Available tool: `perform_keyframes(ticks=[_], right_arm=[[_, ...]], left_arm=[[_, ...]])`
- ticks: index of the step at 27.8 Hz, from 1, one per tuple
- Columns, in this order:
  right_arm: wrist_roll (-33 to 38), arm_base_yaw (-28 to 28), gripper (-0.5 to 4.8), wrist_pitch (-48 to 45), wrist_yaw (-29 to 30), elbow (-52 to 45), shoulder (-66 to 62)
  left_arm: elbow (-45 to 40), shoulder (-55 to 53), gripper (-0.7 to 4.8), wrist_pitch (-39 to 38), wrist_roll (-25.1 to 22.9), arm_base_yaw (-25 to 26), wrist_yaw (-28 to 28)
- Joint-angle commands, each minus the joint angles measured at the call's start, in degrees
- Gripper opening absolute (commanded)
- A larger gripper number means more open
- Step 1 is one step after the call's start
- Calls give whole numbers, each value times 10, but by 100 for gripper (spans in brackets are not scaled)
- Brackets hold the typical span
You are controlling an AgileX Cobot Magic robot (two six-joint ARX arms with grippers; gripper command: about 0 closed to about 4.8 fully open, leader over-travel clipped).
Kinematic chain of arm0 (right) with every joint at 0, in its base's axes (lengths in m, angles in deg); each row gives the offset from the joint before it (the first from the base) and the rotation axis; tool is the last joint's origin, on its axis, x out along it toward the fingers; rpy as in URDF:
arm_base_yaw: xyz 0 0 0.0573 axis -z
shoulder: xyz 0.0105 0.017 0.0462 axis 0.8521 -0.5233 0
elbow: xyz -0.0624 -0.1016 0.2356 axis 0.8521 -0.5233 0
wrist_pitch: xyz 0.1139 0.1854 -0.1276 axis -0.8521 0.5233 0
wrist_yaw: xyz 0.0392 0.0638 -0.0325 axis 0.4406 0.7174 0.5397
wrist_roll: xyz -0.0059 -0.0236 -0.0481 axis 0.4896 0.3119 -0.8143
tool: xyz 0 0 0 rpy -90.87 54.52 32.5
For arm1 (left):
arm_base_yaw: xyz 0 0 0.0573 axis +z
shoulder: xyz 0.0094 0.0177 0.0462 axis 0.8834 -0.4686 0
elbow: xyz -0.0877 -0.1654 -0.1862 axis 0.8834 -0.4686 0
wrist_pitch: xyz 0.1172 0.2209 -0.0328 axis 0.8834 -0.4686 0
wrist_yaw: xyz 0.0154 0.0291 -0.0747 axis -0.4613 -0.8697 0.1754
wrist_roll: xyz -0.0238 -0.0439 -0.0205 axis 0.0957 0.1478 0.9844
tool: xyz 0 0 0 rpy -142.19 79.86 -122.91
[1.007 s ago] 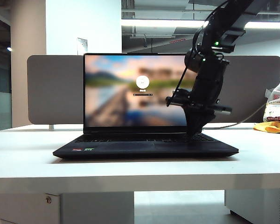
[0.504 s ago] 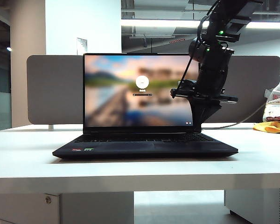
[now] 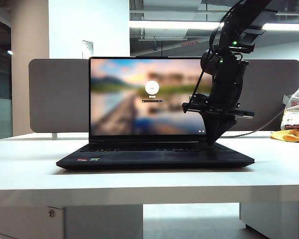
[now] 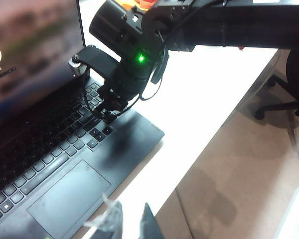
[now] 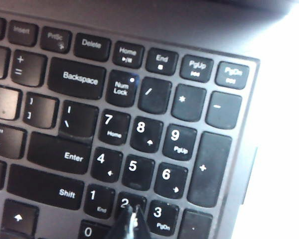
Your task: Open the lid of the laptop and use the keypad to enter the password "123".
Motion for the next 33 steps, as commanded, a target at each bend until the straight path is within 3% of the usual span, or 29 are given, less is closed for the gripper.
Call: perform_keyframes(ticks=[1,20,33], right_arm=[[-1,-1,-6,-2,5,2,1],[-1,-1,-6,29,9,44,6],[-5,4,-6,54,-27,44,-12]], left_arm=[[1,2,52,11,-2,0,3],[1,2,52,11,-2,0,3],[1,2,52,11,-2,0,3]])
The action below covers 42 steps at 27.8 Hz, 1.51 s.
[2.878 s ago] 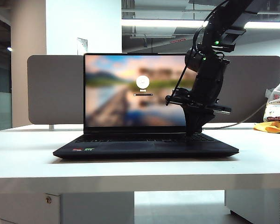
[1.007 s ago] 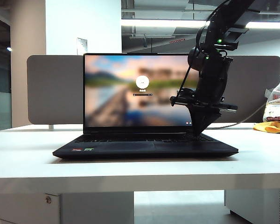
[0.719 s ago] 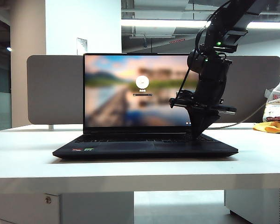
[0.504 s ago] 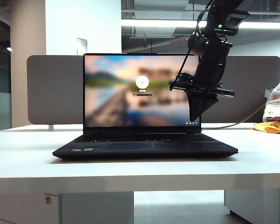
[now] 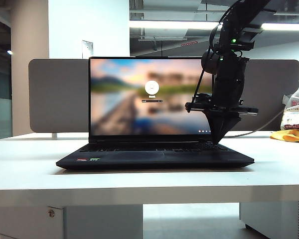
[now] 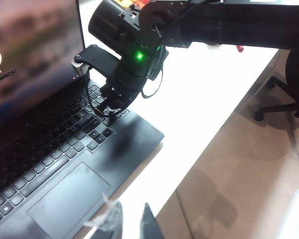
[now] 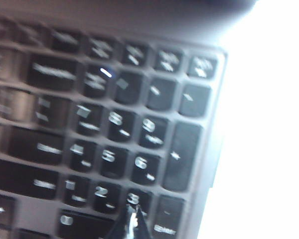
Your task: Open the lid of the laptop and use the keypad to enter the password "123".
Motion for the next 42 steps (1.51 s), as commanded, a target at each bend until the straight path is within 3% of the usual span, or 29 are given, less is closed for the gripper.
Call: perform_keyframes(ticks=[1,26,38,42], right_arm=[[-2,-1,-5,-2,-2,2,2],[-2,-1,-5,-8,4,-10,-16],[-2,-3,-5,-4,4,51,55],[-9,-7,-5,3,7,51,68]], left_arm=[[1,2,52,8,-2,0,2],[1,3,52,7,-2,0,3],[1,3,51,11,-14,0,0],[0,6,51,9,-30,0,-65]])
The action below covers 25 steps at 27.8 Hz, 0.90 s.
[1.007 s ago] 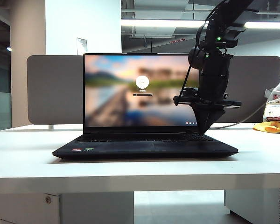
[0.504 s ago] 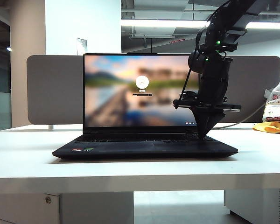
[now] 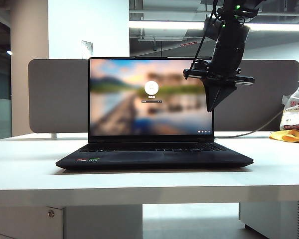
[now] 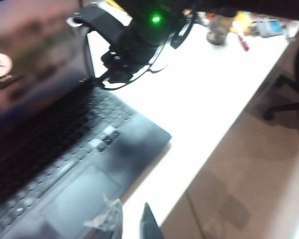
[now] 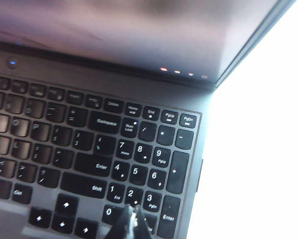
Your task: Open the lid of the laptop and use the keypad to enter the password "123".
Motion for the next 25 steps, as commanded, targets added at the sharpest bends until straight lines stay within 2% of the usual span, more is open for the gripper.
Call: perform_keyframes(ticks=[1,5,9,11,15,21,22,25], right_arm=[[-17,-8,-5,-1,5,3,21],[-21,-17,-6,-22,21,-2,67],[-21,-31,-5,-40,20,-20,125],[-18,-37,-6,-59,19,-60,165],[-12,-43,-6,-137,13,-219,274],[28,-43,-5,-316,-2,-552,517],[33,-43,-5,-339,-11,-602,556],[62,-43,-6,-387,-18,-734,668]], left_arm=[[0,7,51,7,-17,2,-68],[-36,41,51,31,-9,57,-75],[-124,114,51,89,29,130,-69],[-170,152,51,106,38,150,-70],[-240,225,51,113,46,157,-94],[-354,360,51,113,88,157,-127],[-379,392,51,115,108,157,-128],[-445,481,51,112,130,157,-142]])
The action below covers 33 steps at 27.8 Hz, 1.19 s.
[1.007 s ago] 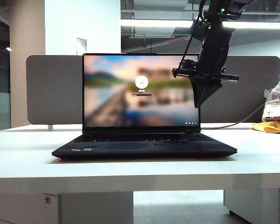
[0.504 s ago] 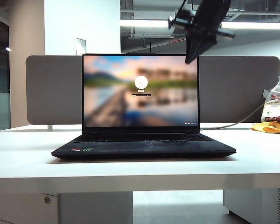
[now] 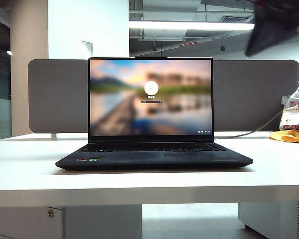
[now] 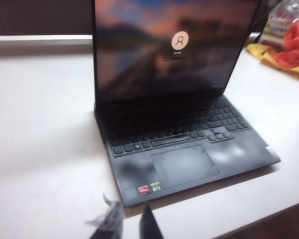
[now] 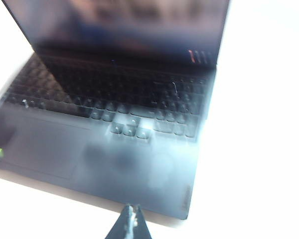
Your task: Open the lid of the laptop and use the keypad to enter the password "123".
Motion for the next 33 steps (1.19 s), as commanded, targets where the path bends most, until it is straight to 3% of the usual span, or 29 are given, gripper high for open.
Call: perform_keyframes(ticks=[1,13,16,23,33], right_arm=[[26,-1,-6,-50,-7,-83,78],[35,0,-5,-45,-9,-242,288],[35,0,-5,-43,-7,-275,327],[35,0,-5,14,0,-304,375],[35,0,-5,26,-4,-308,384]], left_arm=[[-50,70,50,3,22,1,-11],[-176,242,47,3,53,1,-10],[-182,247,48,-3,62,1,-34],[-183,248,49,10,62,1,-25],[-184,248,49,14,60,1,-25]])
